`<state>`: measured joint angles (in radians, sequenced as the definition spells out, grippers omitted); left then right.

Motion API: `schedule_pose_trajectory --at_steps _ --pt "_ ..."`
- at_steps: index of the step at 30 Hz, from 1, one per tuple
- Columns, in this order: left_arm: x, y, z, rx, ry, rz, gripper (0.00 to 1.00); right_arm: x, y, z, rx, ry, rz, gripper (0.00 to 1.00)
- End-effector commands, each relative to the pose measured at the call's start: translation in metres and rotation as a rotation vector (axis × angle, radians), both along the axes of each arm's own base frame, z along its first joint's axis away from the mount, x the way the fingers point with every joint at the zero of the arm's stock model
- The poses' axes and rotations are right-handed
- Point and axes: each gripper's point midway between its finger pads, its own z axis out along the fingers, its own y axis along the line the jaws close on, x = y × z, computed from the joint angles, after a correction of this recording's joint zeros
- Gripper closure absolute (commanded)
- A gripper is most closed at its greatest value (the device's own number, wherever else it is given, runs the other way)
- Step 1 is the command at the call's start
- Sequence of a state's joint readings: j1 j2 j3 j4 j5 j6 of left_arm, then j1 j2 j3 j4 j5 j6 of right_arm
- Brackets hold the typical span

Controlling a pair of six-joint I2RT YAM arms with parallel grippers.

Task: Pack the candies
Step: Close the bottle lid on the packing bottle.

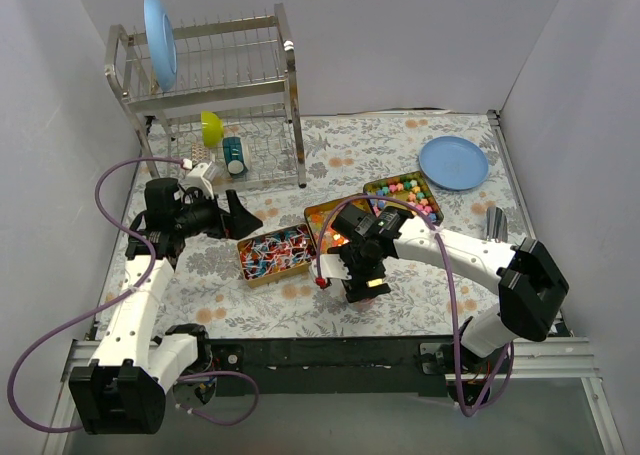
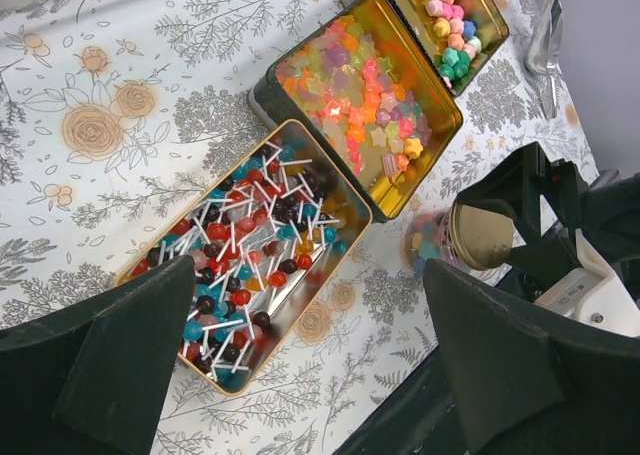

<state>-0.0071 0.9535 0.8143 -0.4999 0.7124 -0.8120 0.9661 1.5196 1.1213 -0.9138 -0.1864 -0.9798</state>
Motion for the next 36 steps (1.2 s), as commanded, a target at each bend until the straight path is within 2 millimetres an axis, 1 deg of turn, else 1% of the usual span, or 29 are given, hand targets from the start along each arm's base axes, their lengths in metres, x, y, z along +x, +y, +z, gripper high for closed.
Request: schedule_pose_trajectory --at_steps 1,6,7,13,16,19,25,28,30,36 --pt "-0.003 -0.003 0.002 -0.024 -0.007 -0.015 0.02 -0.013 -0.005 -0.008 -0.015 0.041 0.046 0.24" --pt "-0.003 -0.005 0.001 -0.042 0.004 -0.021 0.02 -0.024 -0.009 -0.012 -0.035 0.031 0.088 0.24" --pt "0.001 0.003 0.002 -0.043 -0.002 0.008 0.02 -0.026 -0.010 -0.012 -0.040 0.027 0.091 0.24" --pt "0.002 0.004 0.003 -0.044 -0.005 0.012 0.02 -0.027 -0.006 -0.013 -0.049 -0.009 0.088 0.23" --pt "0.001 0.004 0.004 -0.045 -0.008 0.014 0.02 -0.026 -0.009 -0.017 -0.071 -0.017 0.088 0.23" --pt "0.001 0.004 0.005 -0.047 -0.012 0.011 0.02 -0.028 -0.017 -0.019 -0.101 -0.013 0.096 0.23" --pt "0.001 0.004 0.004 -0.046 -0.013 0.011 0.02 -0.035 -0.027 -0.008 -0.120 0.007 0.081 0.23" --pt "0.001 0.004 0.004 -0.049 -0.015 0.010 0.02 -0.037 -0.030 -0.007 -0.124 0.012 0.076 0.23" --pt "0.001 0.004 0.004 -0.052 -0.011 0.010 0.02 -0.037 -0.030 -0.004 -0.118 0.012 0.078 0.23" --pt "0.001 0.004 0.004 -0.055 -0.008 0.010 0.02 -0.035 -0.022 0.012 -0.091 0.006 0.053 0.23"
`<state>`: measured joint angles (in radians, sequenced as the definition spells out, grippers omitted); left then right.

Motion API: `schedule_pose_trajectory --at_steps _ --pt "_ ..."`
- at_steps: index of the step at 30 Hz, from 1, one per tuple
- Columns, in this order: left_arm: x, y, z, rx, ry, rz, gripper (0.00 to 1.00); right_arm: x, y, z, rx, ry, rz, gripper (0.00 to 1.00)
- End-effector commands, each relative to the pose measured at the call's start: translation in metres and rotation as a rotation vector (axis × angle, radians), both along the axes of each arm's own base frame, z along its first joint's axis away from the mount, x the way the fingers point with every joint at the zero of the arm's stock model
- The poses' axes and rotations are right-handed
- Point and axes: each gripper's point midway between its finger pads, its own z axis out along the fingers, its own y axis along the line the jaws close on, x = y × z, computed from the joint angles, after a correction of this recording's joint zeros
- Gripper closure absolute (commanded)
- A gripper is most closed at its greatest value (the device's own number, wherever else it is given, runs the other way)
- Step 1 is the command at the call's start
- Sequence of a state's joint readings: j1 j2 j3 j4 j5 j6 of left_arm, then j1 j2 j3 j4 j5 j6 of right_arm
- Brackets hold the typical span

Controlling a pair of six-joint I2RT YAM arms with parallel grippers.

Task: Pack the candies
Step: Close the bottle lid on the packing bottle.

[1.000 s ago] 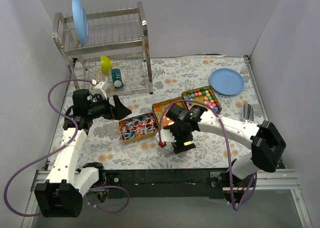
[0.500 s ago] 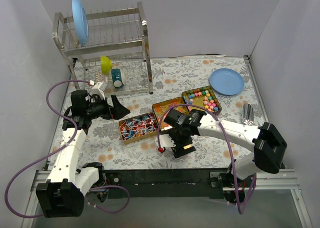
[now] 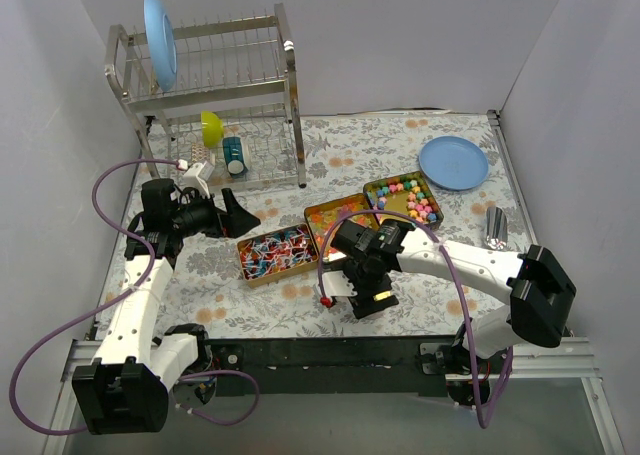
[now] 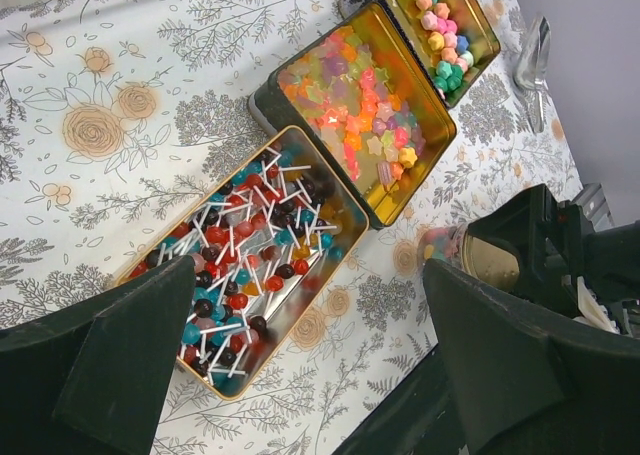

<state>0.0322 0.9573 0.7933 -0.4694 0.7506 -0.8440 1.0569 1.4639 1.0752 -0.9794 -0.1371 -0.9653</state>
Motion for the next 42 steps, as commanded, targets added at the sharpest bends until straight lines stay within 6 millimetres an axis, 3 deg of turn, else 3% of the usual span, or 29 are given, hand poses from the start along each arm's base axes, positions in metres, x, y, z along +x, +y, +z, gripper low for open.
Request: schedule_pose_trajectory --at_steps 1,22,28,31,32,38,42 --pt "-0.002 -0.001 0.005 -0.014 -0.023 -0.010 0.02 -0.007 -0.007 0.014 -0.020 0.013 -0.018 0.23" --pt "-0.002 -0.001 0.006 -0.027 -0.020 -0.018 0.02 -0.018 -0.030 -0.009 -0.084 0.039 -0.025 0.21" --pt "-0.004 -0.008 0.007 -0.056 -0.006 -0.060 0.02 -0.007 -0.041 -0.035 -0.075 -0.058 -0.073 0.20" --pt "-0.010 -0.018 0.006 -0.075 -0.005 -0.103 0.02 0.002 -0.037 -0.042 -0.023 -0.122 -0.094 0.16" --pt "-0.018 -0.032 0.007 -0.075 -0.015 -0.157 0.02 0.002 -0.036 -0.041 -0.016 -0.125 -0.093 0.15" --pt "-0.045 -0.071 0.004 -0.070 -0.071 -0.306 0.02 0.009 -0.027 -0.001 0.060 -0.081 -0.212 0.02" --pt "-0.056 -0.097 -0.004 -0.069 -0.109 -0.398 0.02 -0.001 -0.033 0.012 0.048 -0.029 -0.235 0.02"
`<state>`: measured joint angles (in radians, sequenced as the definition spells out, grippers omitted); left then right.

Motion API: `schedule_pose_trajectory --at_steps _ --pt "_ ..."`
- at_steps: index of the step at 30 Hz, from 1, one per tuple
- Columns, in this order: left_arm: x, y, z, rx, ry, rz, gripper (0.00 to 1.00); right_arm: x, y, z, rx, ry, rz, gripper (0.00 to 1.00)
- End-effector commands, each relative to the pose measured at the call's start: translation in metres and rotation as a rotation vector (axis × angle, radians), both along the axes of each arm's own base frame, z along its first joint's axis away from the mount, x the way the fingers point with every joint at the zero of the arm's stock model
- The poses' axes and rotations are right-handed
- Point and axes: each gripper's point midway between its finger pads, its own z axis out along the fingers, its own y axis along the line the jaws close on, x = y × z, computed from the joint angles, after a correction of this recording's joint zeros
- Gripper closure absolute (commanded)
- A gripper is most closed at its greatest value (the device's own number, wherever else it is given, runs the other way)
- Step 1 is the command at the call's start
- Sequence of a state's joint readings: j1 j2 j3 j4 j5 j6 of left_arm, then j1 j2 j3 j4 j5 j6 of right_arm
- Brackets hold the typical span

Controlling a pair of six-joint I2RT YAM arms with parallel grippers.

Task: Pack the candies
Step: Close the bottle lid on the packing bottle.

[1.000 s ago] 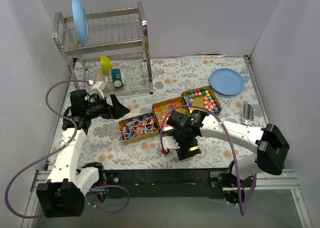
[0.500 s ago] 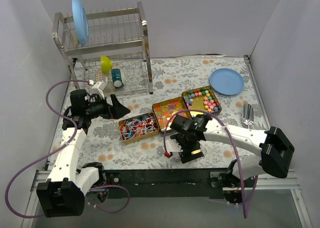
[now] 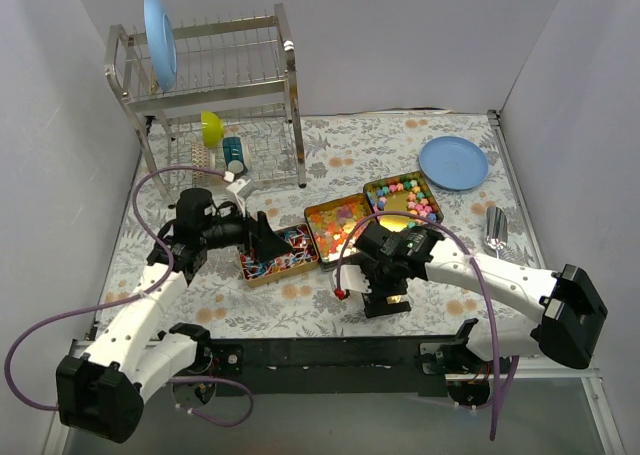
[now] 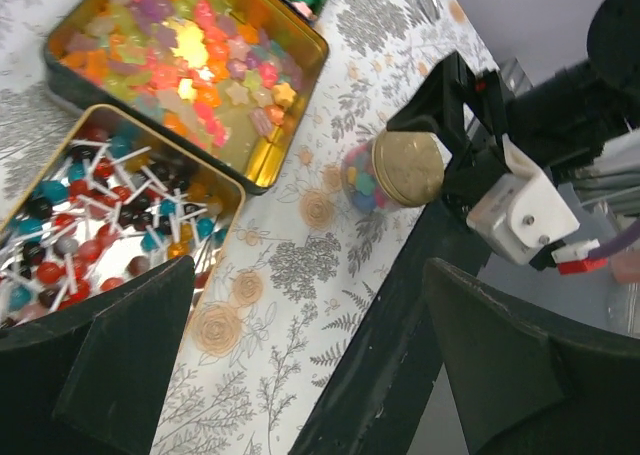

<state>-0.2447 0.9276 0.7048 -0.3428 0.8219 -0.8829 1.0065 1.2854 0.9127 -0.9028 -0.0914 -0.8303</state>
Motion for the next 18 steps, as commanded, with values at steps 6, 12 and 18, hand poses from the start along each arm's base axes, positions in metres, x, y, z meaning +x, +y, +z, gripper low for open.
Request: schedule_pose_trajectory --at_steps 6,12,18 --pt "-0.029 -0.060 -0.032 0.010 -0.082 -0.173 0.02 -0.004 -0.012 0.015 -0.025 0.031 -0.063 0.02" --pt "-0.078 -0.100 -0.064 0.025 -0.131 -0.285 0.02 0.012 -0.027 0.056 0.050 0.001 -0.165 0.02" --pt "-0.106 -0.133 -0.085 0.088 -0.312 -0.333 0.02 0.083 -0.045 0.094 0.170 -0.063 -0.548 0.02"
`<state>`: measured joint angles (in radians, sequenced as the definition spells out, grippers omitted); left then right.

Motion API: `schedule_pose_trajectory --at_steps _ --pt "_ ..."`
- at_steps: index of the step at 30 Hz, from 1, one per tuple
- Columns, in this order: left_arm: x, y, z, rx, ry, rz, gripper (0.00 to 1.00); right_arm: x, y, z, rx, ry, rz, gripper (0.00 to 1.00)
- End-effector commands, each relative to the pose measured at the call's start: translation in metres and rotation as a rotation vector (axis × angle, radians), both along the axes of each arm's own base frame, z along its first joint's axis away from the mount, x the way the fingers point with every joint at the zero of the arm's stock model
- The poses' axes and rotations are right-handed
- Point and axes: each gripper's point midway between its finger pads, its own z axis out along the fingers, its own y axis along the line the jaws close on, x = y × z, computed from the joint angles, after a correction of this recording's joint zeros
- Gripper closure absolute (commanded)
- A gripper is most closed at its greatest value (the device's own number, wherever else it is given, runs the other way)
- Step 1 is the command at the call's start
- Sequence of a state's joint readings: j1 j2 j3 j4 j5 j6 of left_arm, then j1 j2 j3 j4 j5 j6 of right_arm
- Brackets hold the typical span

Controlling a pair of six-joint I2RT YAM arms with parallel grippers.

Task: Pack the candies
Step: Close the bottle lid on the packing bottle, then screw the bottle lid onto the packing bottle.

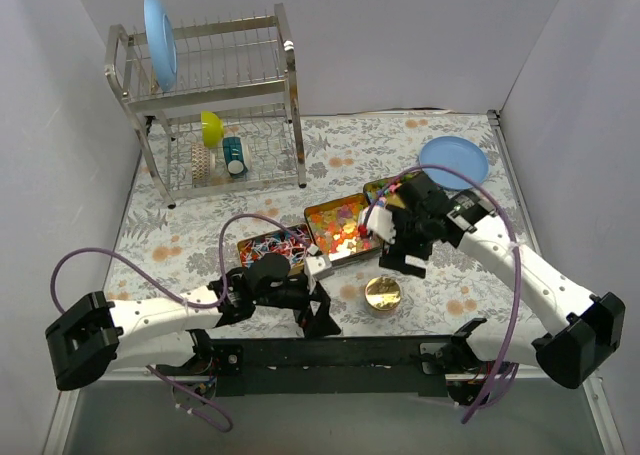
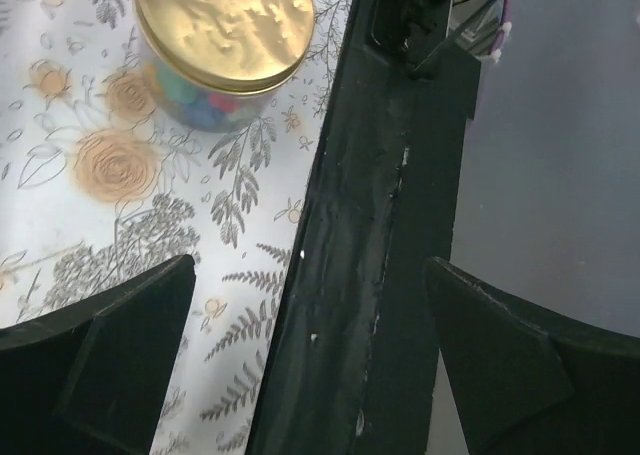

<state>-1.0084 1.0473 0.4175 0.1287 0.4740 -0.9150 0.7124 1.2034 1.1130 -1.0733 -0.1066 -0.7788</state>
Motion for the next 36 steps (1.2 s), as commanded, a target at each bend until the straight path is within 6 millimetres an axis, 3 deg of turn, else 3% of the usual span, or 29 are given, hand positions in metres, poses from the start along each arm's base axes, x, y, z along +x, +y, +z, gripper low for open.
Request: schedule_pose_trajectory --at_steps 1,5,6,9,10,12,16,17,25,31,36 --pt "0.018 -0.019 -0.006 -0.032 -0.194 0.100 0.02 0.041 -0.006 0.036 0.109 -0.022 -0.278 0.03" --pt "0.024 -0.018 -0.029 -0.054 -0.244 0.132 0.02 0.072 -0.014 0.056 0.228 0.001 -0.485 0.05" --pt "0.028 -0.025 -0.015 -0.142 -0.295 0.138 0.02 0.078 -0.010 0.063 0.282 -0.002 -0.503 0.05" --pt "0.027 -0.029 -0.014 -0.228 -0.395 0.104 0.02 0.080 -0.014 0.063 0.346 0.011 -0.554 0.05" --pt "0.031 -0.031 -0.033 -0.179 -0.371 0.116 0.02 0.080 -0.013 0.061 0.356 0.013 -0.552 0.05" --pt "0.033 -0.044 -0.023 -0.239 -0.390 0.106 0.02 0.077 -0.011 0.053 0.356 0.037 -0.540 0.06" --pt "0.029 -0.064 -0.031 -0.294 -0.400 0.040 0.02 0.076 -0.014 0.049 0.344 0.042 -0.541 0.07" --pt "0.029 -0.068 -0.041 -0.288 -0.391 0.033 0.02 0.075 -0.015 0.050 0.345 0.037 -0.543 0.08" --pt "0.037 -0.099 -0.046 -0.341 -0.478 -0.007 0.02 0.050 -0.027 0.037 0.294 0.095 -0.543 0.12" --pt "0.034 -0.103 -0.052 -0.336 -0.553 -0.075 0.02 0.023 -0.039 0.024 0.231 0.129 -0.465 0.19" --pt "0.037 -0.104 -0.063 -0.299 -0.590 -0.091 0.06 0.010 -0.032 0.019 0.246 0.176 -0.344 0.26"
